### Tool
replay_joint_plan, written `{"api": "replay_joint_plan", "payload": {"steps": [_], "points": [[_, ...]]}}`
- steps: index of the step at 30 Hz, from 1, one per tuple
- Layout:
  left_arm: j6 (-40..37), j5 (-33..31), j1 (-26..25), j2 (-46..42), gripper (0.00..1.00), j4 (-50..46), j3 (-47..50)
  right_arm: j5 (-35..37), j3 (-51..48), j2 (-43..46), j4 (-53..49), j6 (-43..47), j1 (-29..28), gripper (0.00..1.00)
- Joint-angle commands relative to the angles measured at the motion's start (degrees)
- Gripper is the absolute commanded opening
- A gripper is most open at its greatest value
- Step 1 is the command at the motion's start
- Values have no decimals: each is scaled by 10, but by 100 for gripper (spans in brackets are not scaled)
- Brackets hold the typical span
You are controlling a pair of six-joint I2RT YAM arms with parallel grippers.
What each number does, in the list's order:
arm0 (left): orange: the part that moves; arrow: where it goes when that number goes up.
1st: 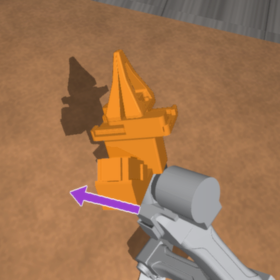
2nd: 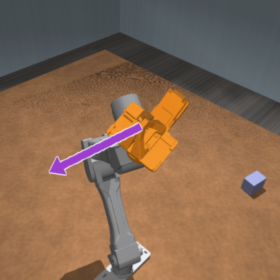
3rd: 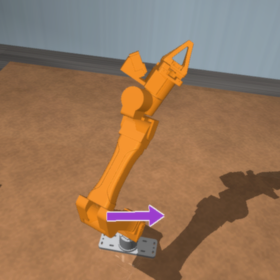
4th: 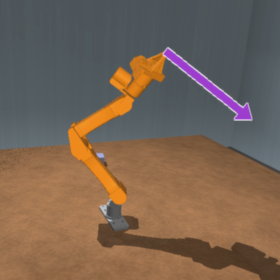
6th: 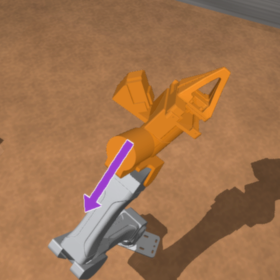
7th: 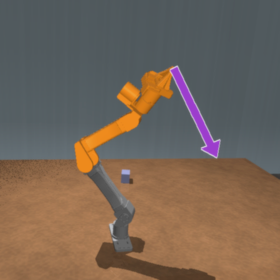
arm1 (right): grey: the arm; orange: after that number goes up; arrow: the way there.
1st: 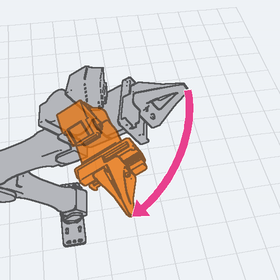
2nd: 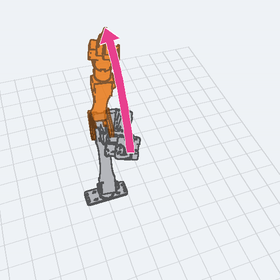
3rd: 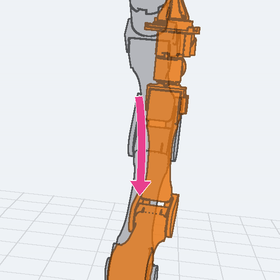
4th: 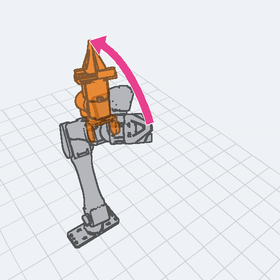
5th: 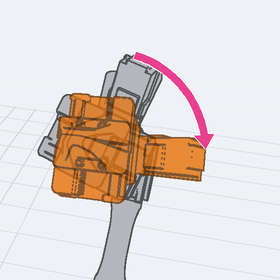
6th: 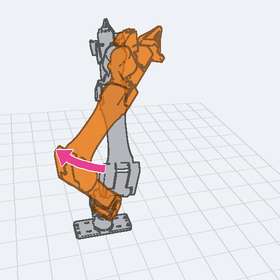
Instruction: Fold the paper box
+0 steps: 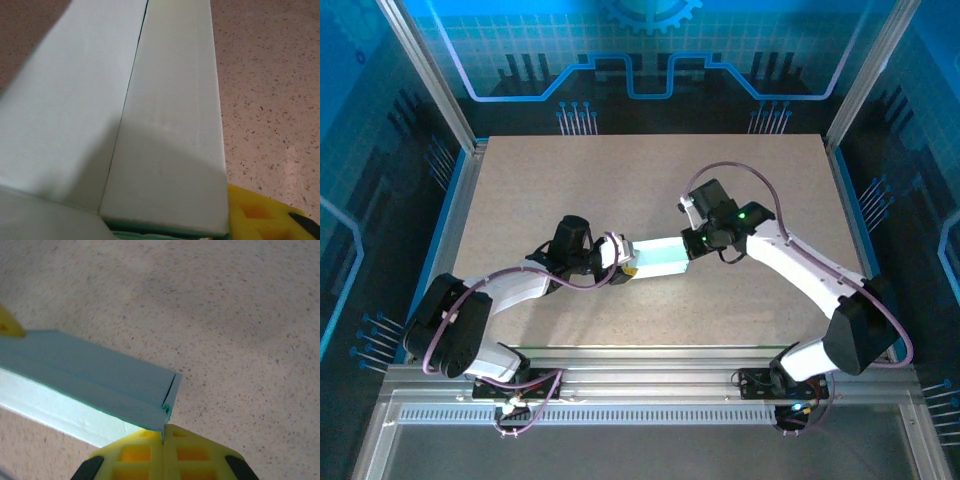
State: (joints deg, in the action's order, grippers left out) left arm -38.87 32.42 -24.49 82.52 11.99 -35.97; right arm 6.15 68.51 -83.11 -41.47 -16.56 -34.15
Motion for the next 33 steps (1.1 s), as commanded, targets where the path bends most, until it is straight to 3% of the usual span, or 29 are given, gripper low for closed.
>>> {"api": "replay_joint_plan", "payload": {"steps": [1,4,8,17,33], "points": [[4,18,-4,0,28,8,-26,89,-26,14,37,-120,-33,0],[3,18,-5,1,28,-8,-34,130,-43,18,53,-152,-51,0],[-3,13,-10,5,29,-23,-41,135,-74,23,94,-178,-61,0],[2,-10,-25,13,30,-65,-64,201,-93,11,90,-268,-97,0],[32,-34,-36,29,31,-135,-107,299,-251,41,298,-238,-167,0]]}}
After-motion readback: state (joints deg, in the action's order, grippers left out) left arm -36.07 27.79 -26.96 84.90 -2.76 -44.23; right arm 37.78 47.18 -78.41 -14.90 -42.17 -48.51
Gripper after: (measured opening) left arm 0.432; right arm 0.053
